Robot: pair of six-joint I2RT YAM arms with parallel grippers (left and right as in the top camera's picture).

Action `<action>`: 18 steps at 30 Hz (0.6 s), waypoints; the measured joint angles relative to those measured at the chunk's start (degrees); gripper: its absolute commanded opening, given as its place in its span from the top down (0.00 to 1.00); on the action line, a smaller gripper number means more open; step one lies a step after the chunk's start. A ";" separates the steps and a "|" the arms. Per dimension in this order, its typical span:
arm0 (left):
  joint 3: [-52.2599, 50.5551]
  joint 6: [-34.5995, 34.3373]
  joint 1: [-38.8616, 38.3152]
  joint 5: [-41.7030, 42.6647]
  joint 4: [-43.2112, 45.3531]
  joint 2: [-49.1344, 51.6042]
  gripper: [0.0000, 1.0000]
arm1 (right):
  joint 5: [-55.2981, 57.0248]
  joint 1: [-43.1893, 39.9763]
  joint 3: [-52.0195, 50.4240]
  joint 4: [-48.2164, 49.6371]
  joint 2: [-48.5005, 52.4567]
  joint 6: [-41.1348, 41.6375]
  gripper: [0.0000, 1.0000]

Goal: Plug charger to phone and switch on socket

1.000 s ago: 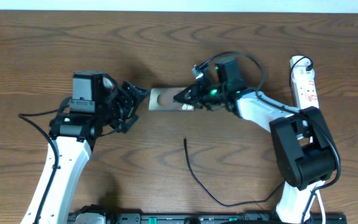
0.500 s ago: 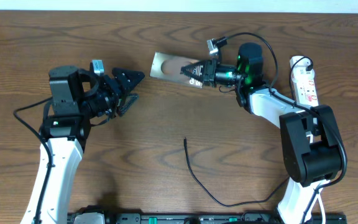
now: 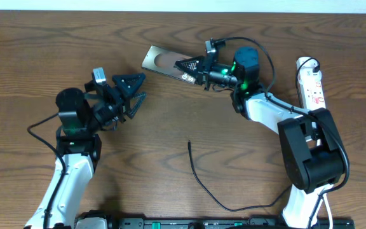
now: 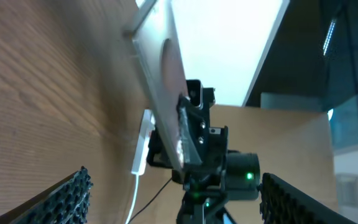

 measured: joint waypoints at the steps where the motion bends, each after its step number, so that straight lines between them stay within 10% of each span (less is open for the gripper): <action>1: -0.72 -0.76 0.00 -0.26 0.50 0.00 0.17 | 0.55 0.31 0.00 0.02 0.00 1.60 0.99; 18: -1.75 -5.42 0.00 -8.72 5.62 0.02 0.17 | -3.06 3.85 0.00 0.24 0.00 16.50 0.99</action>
